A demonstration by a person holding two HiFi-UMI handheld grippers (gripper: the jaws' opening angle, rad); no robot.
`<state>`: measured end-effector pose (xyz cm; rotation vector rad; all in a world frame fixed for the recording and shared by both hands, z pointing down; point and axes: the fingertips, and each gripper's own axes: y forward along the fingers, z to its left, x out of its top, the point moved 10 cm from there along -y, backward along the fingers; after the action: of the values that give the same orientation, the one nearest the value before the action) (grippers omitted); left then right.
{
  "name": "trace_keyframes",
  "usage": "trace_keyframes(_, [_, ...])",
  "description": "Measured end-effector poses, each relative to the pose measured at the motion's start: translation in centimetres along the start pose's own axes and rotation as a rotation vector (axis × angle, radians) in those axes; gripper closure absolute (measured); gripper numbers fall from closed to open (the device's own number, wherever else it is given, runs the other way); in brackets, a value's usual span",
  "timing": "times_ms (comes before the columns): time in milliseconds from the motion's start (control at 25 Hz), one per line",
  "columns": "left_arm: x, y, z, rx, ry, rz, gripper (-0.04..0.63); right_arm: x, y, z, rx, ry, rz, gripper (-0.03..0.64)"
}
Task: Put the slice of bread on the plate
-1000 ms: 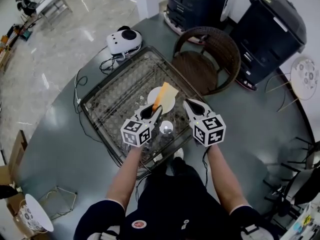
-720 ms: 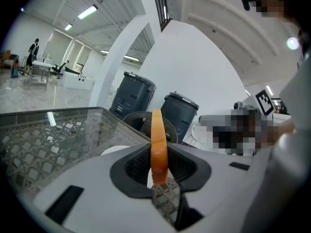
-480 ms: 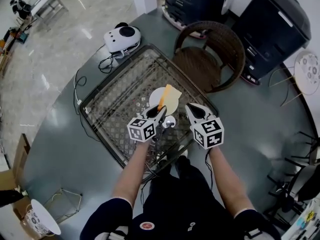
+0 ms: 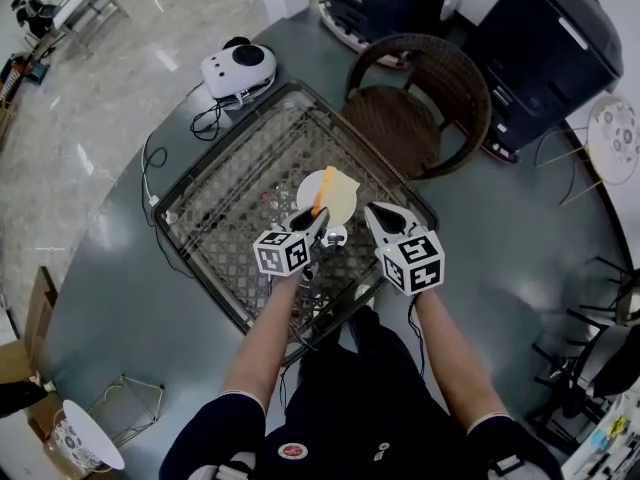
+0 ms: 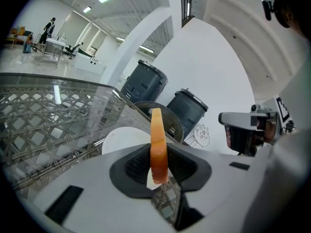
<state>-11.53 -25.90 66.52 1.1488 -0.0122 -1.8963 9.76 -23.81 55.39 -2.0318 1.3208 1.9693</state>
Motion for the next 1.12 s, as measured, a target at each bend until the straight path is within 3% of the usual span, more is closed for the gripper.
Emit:
trace_keyframes(200, [0.0, -0.2, 0.7, 0.058, -0.006, 0.015, 0.500, 0.2, 0.6, 0.8, 0.010, -0.001, 0.000, 0.609])
trace_keyframes(760, [-0.2, 0.1, 1.5, 0.303, 0.088, 0.075, 0.443, 0.0, 0.4, 0.8, -0.006, 0.007, -0.001, 0.609])
trace_keyframes(1120, [-0.4, -0.1, 1.5, 0.359, 0.128, 0.095, 0.443, -0.1, -0.1, 0.8, -0.007, 0.007, -0.004, 0.609])
